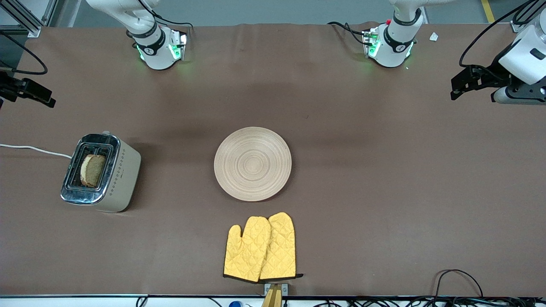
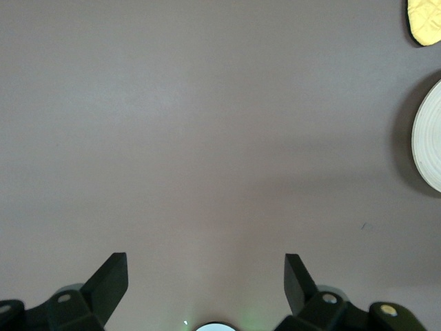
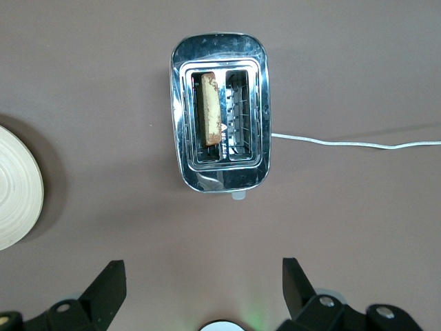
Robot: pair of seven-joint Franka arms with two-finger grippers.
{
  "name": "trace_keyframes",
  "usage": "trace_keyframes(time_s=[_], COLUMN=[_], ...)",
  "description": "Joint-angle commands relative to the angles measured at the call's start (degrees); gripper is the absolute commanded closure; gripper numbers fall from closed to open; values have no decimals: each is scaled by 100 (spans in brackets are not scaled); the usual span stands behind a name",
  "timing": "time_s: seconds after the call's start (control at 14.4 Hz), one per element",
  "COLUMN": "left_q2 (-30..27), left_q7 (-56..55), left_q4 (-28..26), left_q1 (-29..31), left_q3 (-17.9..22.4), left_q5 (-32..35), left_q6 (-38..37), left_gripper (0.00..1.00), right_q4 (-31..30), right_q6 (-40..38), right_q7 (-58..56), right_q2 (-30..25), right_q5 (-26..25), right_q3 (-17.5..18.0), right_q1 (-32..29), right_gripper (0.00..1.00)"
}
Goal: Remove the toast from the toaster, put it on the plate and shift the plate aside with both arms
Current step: 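Move the right gripper toward the silver toaster, then grasp the toast slice in the toaster with the right gripper and lift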
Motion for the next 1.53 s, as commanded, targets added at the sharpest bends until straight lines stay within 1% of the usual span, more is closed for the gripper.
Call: trace_keyframes(time_s=[0.0, 0.28, 0.42, 0.56, 0.7, 0.97, 1.25, 1.46], left_q2=[60, 68, 103, 217, 218, 218, 218, 270], left_q7=[68, 68, 77, 77, 60, 16, 51, 68], left_q4=[146, 146, 242, 366, 366, 357, 340, 348], left_q1=[1, 19, 27, 132, 124, 63, 71, 98], left_q3=[-5, -5, 12, 12, 12, -14, -14, -14], left_q5=[-12, -4, -73, -91, -48, -39, -30, -30], left_q6=[-112, -138, -138, -251, -270, -270, -270, -270], left_gripper=[0, 0, 0, 0, 0, 0, 0, 0], right_q4=[-10, -88, -325, -396, -388, -405, -467, -475], right_q6=[-35, 105, 526, 948, 1229, 1845, 2460, 2541], right_q7=[-29, -29, -29, -20, -20, -3, -3, -29], right_q2=[-28, 7, 51, 375, 822, 1421, 1931, 2116], right_q5=[10, 18, 27, 45, 124, 124, 124, 133], right_q3=[25, 7, 16, 16, 7, 7, 7, 7], right_q1=[-11, -20, -2, -11, -46, -72, -195, -301], right_gripper=[0, 0, 0, 0, 0, 0, 0, 0])
